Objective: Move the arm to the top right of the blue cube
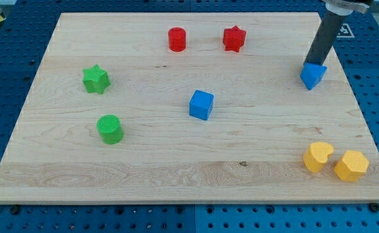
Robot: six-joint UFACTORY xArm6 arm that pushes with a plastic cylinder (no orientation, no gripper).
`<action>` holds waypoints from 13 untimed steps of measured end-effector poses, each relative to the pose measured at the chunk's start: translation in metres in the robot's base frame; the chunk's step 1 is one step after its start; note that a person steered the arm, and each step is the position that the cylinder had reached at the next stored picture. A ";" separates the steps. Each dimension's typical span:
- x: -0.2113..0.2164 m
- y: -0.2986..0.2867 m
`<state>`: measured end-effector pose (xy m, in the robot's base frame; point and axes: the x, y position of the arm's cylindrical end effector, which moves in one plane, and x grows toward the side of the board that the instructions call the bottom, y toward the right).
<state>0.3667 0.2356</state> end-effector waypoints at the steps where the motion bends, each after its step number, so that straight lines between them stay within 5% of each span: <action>1: 0.008 0.000; 13: 0.069 -0.011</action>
